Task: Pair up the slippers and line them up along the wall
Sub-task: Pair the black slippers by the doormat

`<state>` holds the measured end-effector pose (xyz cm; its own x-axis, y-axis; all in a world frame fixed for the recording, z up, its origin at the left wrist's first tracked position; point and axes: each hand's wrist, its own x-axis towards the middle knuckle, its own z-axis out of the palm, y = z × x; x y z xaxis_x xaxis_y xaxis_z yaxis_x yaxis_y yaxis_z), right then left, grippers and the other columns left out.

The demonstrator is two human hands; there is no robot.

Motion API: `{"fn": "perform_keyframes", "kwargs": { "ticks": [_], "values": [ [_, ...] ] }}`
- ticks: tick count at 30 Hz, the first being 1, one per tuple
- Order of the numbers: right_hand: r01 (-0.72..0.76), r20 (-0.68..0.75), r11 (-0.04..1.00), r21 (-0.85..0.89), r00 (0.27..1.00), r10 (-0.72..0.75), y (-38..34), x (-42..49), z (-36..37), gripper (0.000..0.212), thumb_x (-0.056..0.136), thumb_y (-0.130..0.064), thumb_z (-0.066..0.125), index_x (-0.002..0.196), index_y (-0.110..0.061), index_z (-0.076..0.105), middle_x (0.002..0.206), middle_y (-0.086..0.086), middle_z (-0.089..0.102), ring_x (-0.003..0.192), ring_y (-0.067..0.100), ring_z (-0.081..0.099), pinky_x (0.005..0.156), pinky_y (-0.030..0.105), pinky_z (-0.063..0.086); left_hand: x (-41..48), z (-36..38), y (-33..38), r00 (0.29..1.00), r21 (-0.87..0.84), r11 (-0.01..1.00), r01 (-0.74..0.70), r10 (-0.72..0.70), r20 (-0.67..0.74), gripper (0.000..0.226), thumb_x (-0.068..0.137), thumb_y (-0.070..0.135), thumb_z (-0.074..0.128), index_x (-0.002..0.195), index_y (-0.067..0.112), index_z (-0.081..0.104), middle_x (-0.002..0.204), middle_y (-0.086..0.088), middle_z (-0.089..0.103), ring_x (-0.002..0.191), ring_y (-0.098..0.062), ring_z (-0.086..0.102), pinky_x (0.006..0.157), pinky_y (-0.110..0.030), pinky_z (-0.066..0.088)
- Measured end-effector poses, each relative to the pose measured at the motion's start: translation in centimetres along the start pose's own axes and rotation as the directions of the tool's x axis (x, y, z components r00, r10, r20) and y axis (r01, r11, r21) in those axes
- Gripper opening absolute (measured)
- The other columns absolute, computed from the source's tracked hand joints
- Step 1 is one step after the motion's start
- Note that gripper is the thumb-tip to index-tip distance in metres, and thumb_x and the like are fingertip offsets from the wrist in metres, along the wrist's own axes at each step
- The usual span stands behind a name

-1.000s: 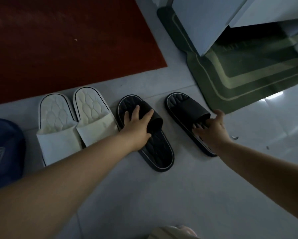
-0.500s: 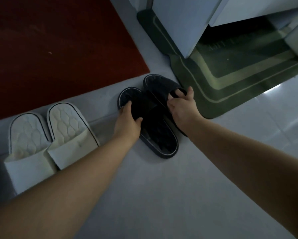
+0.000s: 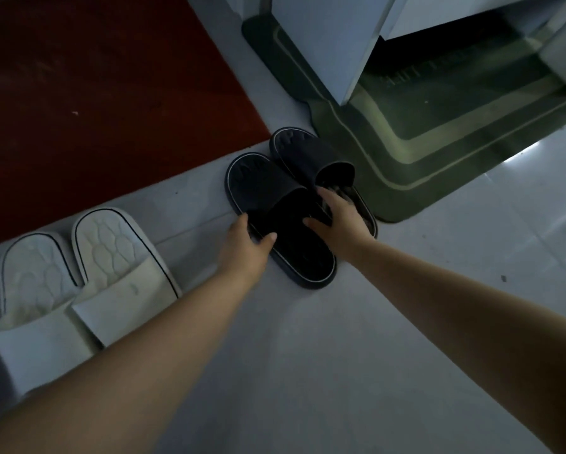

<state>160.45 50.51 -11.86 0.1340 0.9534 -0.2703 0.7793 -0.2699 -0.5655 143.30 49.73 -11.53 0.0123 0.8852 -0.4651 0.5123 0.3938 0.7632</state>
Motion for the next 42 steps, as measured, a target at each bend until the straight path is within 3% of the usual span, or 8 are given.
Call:
{"fn": "perform_keyframes", "kwargs": {
  "ticks": [7, 13, 15, 19, 23, 28, 37, 42],
  "values": [
    [0.021, -0.164, 0.975, -0.22, 0.985, -0.058, -1.8, -0.8, 1.0, 0.035, 0.093, -0.026, 0.045, 0.125, -0.015, 0.051, 0.112, 0.017, 0.067, 0.108, 0.037, 0.056, 0.096, 0.037, 0.038, -1.0, -0.4, 1.0, 0.997, -0.098, 0.995, 0.006, -0.013, -0.076, 0.076, 0.086, 0.024, 0.059, 0.146, 0.02, 0.012, 0.154, -0.005, 0.023, 0.137, -0.024, 0.031, 0.107, -0.033, 0.032],
    [0.271, 0.036, 0.916, -0.296, 0.961, -0.273, -1.0, -1.8, 2.4, 0.047, 0.09, -0.026, 0.051, 0.135, -0.018, 0.044, 0.138, 0.005, 0.052, 0.129, 0.027, 0.042, 0.115, 0.039, 0.012, -1.0, -2.7, -1.0, 0.986, 0.232, 0.972, 0.035, 0.004, -0.167, 0.085, 0.084, 0.026, 0.062, 0.146, 0.03, 0.004, 0.155, -0.007, 0.011, 0.14, -0.034, 0.021, 0.109, -0.048, 0.03],
    [0.257, 0.068, 0.92, -0.297, 0.966, -0.248, -1.1, -1.0, 1.9, 0.048, 0.091, -0.021, 0.047, 0.138, -0.019, 0.037, 0.142, 0.008, 0.045, 0.131, 0.031, 0.038, 0.112, 0.043, 0.022, -0.4, -3.1, -1.2, 0.99, 0.259, 0.965, 0.029, 0.008, -0.139, 0.081, 0.085, 0.023, 0.06, 0.146, 0.029, 0.007, 0.155, -0.007, 0.014, 0.139, -0.033, 0.023, 0.108, -0.044, 0.032],
    [0.086, 0.055, 0.941, -0.327, 0.996, -0.072, -0.4, 1.1, 0.7, 0.045, 0.094, -0.014, 0.036, 0.137, -0.023, 0.029, 0.135, 0.015, 0.043, 0.118, 0.038, 0.044, 0.082, 0.04, 0.04, 0.2, -3.3, -1.0, 0.994, 0.193, 0.981, -0.031, 0.051, -0.099, 0.076, 0.085, 0.017, 0.059, 0.146, 0.023, 0.014, 0.151, -0.009, 0.025, 0.132, -0.026, 0.038, 0.103, -0.033, 0.037],
    [0.082, 0.147, 0.913, -0.399, 0.989, -0.025, -0.5, 0.5, 1.7, 0.049, 0.097, -0.022, 0.031, 0.144, -0.028, 0.016, 0.151, 0.016, 0.025, 0.138, 0.035, 0.024, 0.107, 0.044, 0.029, 0.3, -3.2, -0.7, 0.991, 0.173, 0.983, -0.054, 0.074, -0.113, 0.074, 0.086, 0.014, 0.057, 0.146, 0.022, 0.015, 0.15, -0.008, 0.026, 0.131, -0.025, 0.039, 0.1, -0.03, 0.037],
    [-0.043, 0.044, 0.932, -0.361, 0.997, 0.063, -0.7, 2.1, 0.7, 0.047, 0.095, -0.017, 0.036, 0.14, -0.02, 0.023, 0.141, 0.021, 0.034, 0.126, 0.04, 0.039, 0.092, 0.047, 0.04, 0.1, -2.9, -0.9, 0.987, 0.133, 0.986, -0.096, 0.112, -0.112, 0.071, 0.087, 0.015, 0.057, 0.146, 0.02, 0.018, 0.15, -0.009, 0.027, 0.133, -0.024, 0.037, 0.106, -0.031, 0.033],
    [0.026, 0.167, 0.919, -0.395, 0.985, 0.044, 0.8, 0.9, 0.5, 0.052, 0.096, -0.027, 0.032, 0.146, -0.025, 0.018, 0.157, 0.013, 0.011, 0.144, 0.033, 0.01, 0.117, 0.041, 0.014, 2.1, -2.0, 0.9, 0.994, 0.051, 0.994, -0.095, 0.098, -0.048, 0.063, 0.09, 0.018, 0.053, 0.144, 0.019, 0.022, 0.15, -0.008, 0.027, 0.134, -0.024, 0.036, 0.109, -0.031, 0.029],
    [0.062, -0.059, 0.935, -0.35, 0.994, -0.089, -2.1, -3.2, 1.1, 0.05, 0.09, -0.03, 0.047, 0.136, -0.012, 0.038, 0.145, 0.013, 0.038, 0.133, 0.035, 0.031, 0.113, 0.042, 0.019, 0.2, -5.5, -0.6, 0.987, -0.042, 0.994, -0.103, 0.107, 0.119, 0.071, 0.087, 0.016, 0.057, 0.145, 0.022, 0.016, 0.149, -0.007, 0.031, 0.128, -0.026, 0.044, 0.106, -0.04, 0.039]
  ]
}}
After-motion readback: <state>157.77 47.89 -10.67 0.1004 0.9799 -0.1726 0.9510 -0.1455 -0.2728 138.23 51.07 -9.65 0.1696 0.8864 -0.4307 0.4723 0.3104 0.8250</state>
